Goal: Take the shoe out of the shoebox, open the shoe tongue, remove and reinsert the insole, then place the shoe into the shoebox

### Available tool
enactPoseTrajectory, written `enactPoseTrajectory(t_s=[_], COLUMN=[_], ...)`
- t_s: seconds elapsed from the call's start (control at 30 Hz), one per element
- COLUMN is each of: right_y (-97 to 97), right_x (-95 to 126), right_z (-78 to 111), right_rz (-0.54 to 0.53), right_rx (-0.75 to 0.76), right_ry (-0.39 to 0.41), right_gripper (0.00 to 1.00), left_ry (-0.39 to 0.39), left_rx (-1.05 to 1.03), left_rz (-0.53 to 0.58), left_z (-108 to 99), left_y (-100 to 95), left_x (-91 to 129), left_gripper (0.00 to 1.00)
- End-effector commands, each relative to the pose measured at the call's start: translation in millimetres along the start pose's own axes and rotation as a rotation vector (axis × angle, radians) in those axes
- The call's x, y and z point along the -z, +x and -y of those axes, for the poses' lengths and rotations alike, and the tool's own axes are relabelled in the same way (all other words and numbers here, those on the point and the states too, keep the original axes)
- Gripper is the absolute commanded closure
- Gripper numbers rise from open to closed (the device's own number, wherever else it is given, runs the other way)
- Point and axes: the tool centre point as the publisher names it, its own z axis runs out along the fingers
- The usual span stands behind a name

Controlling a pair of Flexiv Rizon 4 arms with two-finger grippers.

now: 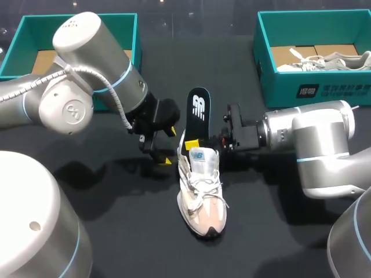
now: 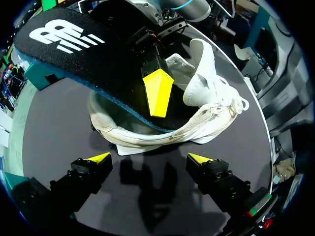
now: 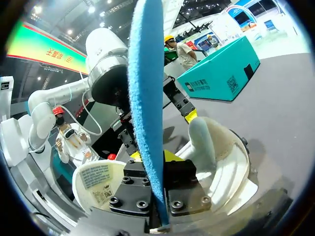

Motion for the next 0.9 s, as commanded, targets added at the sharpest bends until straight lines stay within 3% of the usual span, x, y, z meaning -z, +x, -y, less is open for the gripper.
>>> enactPoseTrajectory(t_s=[0.03, 0.13, 0.2, 0.23, 0.3, 0.77, 0.83, 0.87, 0.9], right_y=[3.4, 5.2, 6.9, 7.3, 8.3, 8.6, 6.1, 4.5, 2.5], right_x=[1, 3, 3, 4, 4, 11, 12, 12, 11], right_z=[6.1, 3.4, -1.9, -5.1, -11.0, -42.1, -43.4, -43.2, -42.6], right_rz=[0.006, -0.002, -0.005, -0.006, -0.003, 0.000, 0.001, -0.001, -0.005], right_rx=[-0.006, 0.010, 0.029, 0.039, 0.059, 0.148, 0.147, 0.142, 0.134], right_ry=[0.008, 0.000, 0.001, 0.003, 0.012, 0.050, 0.048, 0.048, 0.051], right_gripper=[1.00, 1.00, 0.69, 0.60, 0.55, 0.65, 0.84, 1.00, 1.00], left_ry=[0.001, 0.001, 0.001, 0.001, 0.001, 0.001, 0.001, 0.001, 0.001], left_rx=[-0.001, -0.001, -0.001, -0.001, -0.001, -0.001, -0.001, -0.001, -0.001], left_rz=[0.000, 0.000, 0.000, 0.000, 0.000, 0.000, 0.000, 0.000, 0.000], left_z=[-1, -1, -1, -1, -1, -1, -1, -1, -1], left_y=[0.6, 0.6, 0.6, 0.6, 0.6, 0.6, 0.6, 0.6, 0.6], left_x=[0, 0, 0, 0, 0, 0, 0, 0, 0], left_gripper=[0.00, 0.00, 0.00, 0.00, 0.00, 0.00, 0.00, 0.00, 0.00])
